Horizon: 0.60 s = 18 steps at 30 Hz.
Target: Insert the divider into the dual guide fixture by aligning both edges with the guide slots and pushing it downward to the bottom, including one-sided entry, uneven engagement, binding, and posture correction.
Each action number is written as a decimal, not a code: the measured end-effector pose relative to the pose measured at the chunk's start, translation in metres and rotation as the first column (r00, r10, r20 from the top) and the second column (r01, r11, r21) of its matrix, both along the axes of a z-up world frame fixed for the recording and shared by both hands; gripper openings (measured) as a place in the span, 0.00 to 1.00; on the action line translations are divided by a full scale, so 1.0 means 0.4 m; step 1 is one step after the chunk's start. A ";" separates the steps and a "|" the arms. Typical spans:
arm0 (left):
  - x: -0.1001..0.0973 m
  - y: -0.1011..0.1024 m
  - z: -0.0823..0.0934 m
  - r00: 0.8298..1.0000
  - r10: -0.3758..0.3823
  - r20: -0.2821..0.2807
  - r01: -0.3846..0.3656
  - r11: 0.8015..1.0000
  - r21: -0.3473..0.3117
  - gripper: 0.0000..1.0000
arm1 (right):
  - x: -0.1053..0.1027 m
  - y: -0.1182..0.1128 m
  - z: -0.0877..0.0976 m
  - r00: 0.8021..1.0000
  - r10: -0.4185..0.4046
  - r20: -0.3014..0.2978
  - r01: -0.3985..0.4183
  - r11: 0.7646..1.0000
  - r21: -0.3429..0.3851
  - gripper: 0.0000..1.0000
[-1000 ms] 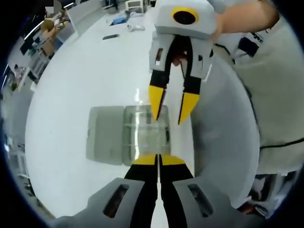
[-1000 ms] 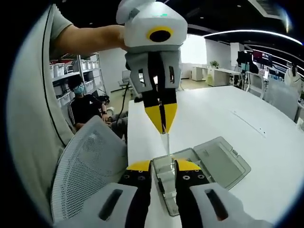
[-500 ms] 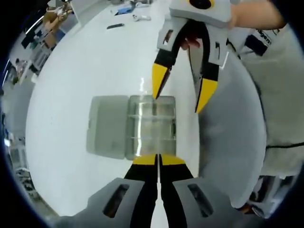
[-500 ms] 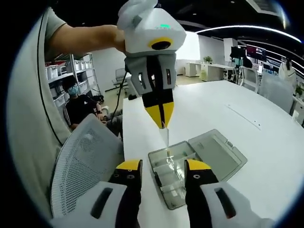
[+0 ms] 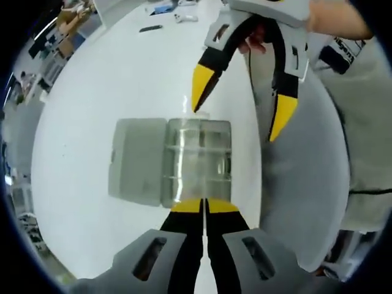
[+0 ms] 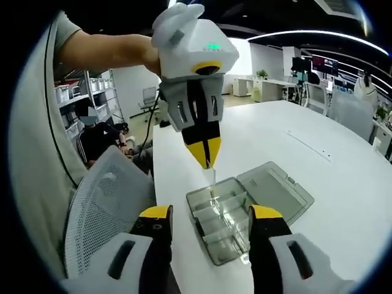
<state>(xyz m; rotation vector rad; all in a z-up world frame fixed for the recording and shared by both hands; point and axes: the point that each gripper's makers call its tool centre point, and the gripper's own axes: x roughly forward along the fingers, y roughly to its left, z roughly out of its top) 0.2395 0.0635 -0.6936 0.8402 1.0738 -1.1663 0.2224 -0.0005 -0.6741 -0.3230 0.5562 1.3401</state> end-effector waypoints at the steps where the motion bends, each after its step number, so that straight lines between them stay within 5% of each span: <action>1: 0.000 0.002 -0.004 1.000 -0.002 0.003 0.002 1.000 0.006 0.00 | 0.000 0.000 0.000 1.000 -0.001 0.000 0.001 1.000 0.000 0.48; 18: 0.006 0.009 -0.030 1.000 0.015 0.009 -0.015 1.000 0.015 0.00 | 0.000 -0.009 -0.016 1.000 -0.015 -0.012 0.015 1.000 -0.023 0.52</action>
